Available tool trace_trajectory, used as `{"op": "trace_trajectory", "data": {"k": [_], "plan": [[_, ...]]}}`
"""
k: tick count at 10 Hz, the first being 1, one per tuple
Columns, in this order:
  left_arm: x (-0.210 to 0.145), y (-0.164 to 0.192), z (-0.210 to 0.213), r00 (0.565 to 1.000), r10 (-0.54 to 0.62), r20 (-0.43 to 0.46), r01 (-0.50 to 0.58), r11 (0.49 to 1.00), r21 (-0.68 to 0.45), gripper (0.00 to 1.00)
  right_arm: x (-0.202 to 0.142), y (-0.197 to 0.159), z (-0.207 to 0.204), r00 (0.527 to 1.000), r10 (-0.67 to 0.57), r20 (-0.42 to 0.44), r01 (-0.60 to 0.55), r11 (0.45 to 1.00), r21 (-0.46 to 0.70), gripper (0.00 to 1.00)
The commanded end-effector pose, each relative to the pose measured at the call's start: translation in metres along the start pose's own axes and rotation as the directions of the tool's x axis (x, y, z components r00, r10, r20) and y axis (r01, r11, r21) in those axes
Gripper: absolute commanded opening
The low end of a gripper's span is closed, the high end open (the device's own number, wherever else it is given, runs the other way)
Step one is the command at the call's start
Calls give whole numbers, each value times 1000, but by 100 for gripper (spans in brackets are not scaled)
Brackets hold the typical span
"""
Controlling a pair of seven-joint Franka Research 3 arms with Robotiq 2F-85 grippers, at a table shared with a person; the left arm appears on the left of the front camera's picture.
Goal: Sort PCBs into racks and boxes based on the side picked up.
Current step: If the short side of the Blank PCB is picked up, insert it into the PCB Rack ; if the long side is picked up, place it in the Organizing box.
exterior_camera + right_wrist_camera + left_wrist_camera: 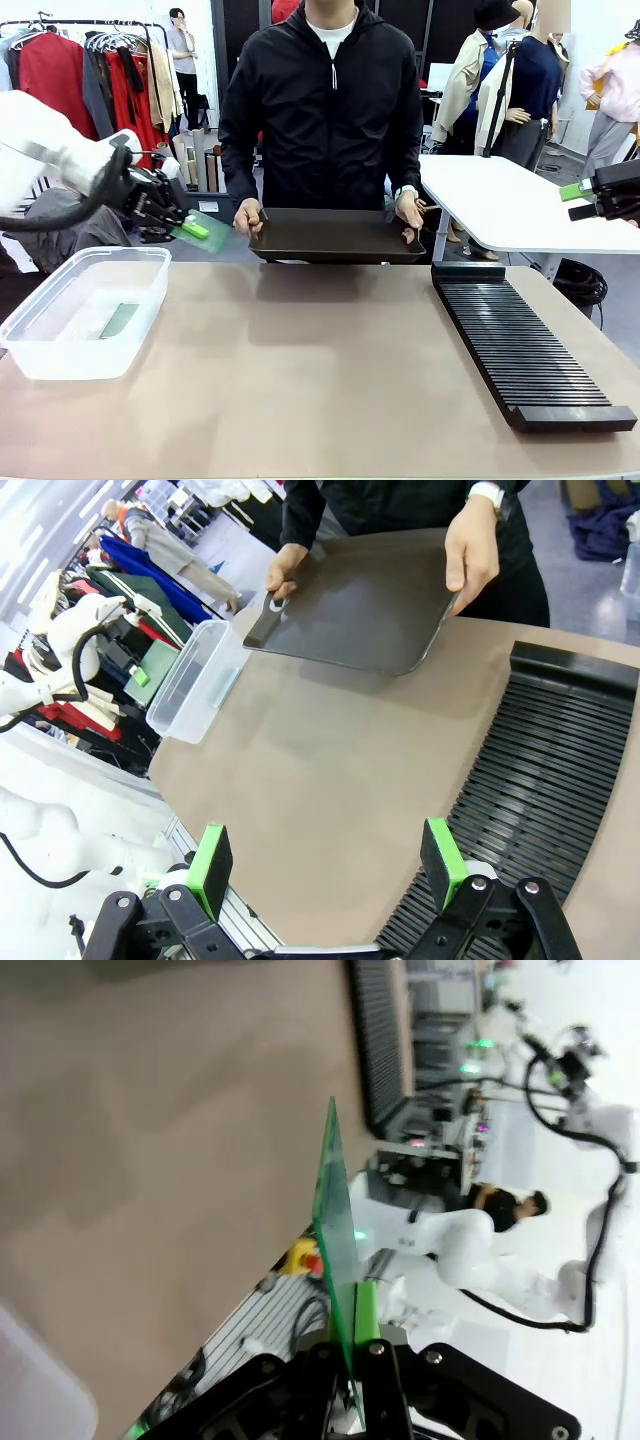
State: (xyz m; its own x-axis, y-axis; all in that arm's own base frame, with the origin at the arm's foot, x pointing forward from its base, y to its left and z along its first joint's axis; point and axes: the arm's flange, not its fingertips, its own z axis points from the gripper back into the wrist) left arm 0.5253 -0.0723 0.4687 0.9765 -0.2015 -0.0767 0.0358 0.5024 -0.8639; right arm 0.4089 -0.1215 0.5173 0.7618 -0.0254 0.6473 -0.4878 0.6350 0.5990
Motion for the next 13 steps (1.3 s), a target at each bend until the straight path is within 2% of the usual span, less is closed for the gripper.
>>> {"op": "trace_trajectory", "data": {"k": [1, 3, 4, 8, 9, 13], "plan": [[-5, -5, 26, 998, 64, 23, -67, 982, 176, 0, 2, 2, 0, 1000, -7, 13, 7, 1000, 14, 100], [-15, -1, 54, 982, 172, 78, -189, 916, 354, 0, 2, 2, 0, 1000, -7, 13, 7, 1000, 14, 100], [-20, 1, 63, 966, 214, 143, -256, 862, 438, 0, 2, 2, 0, 1000, -7, 13, 7, 1000, 14, 100], [-26, 2, 69, 942, 265, 208, -336, 715, 613, 0, 2, 2, 0, 1000, -7, 13, 7, 1000, 14, 100], [-21, 6, 66, 952, 244, 187, -307, 719, 624, 0, 2, 2, 0, 1000, -7, 13, 7, 1000, 14, 100], [5, 31, 56, 969, 198, 151, -246, 675, 695, 0, 2, 2, 0, 1000, -7, 13, 7, 1000, 14, 100]]}}
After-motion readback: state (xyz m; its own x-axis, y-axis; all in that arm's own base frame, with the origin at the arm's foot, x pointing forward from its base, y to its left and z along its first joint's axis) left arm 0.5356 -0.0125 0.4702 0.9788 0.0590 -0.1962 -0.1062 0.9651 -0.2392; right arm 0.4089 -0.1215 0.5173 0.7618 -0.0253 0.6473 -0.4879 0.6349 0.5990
